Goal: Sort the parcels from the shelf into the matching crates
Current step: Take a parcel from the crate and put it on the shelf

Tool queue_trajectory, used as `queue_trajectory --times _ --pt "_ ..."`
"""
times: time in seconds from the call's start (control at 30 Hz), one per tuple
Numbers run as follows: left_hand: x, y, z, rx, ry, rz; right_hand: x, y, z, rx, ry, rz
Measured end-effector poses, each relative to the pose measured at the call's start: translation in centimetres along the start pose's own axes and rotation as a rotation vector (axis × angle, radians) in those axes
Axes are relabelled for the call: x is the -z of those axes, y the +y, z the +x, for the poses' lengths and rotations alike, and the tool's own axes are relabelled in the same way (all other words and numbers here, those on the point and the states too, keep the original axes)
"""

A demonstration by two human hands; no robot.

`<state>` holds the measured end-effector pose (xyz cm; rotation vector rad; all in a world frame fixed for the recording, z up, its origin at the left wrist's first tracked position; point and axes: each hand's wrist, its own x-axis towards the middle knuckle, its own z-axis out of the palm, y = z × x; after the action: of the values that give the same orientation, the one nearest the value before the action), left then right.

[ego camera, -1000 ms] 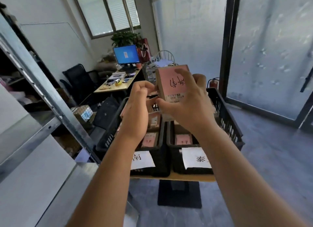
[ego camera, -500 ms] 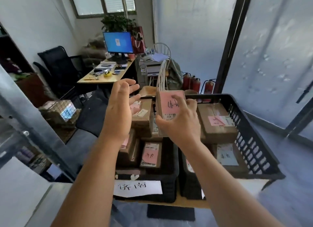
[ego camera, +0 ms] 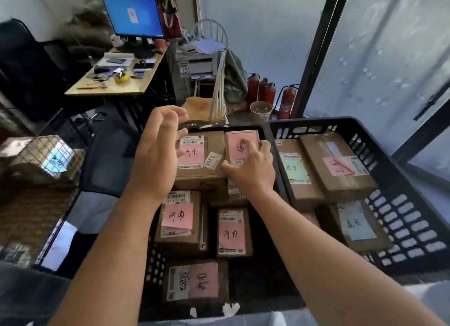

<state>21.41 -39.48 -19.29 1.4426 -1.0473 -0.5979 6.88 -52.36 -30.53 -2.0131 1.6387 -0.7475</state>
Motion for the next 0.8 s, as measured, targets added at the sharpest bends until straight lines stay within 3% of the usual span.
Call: queue_trajectory --times 0.4,0.8 --pt "-1.0 -4.4 2.5 0.059 -0.003 0.061 -6.7 5.3 5.1 -0.15 -0.186 0.04" --pt "-0.5 -5.5 1.6 0.073 0.008 0.068 -8.4 5.5 7.6 -0.166 -0.215 0.067"
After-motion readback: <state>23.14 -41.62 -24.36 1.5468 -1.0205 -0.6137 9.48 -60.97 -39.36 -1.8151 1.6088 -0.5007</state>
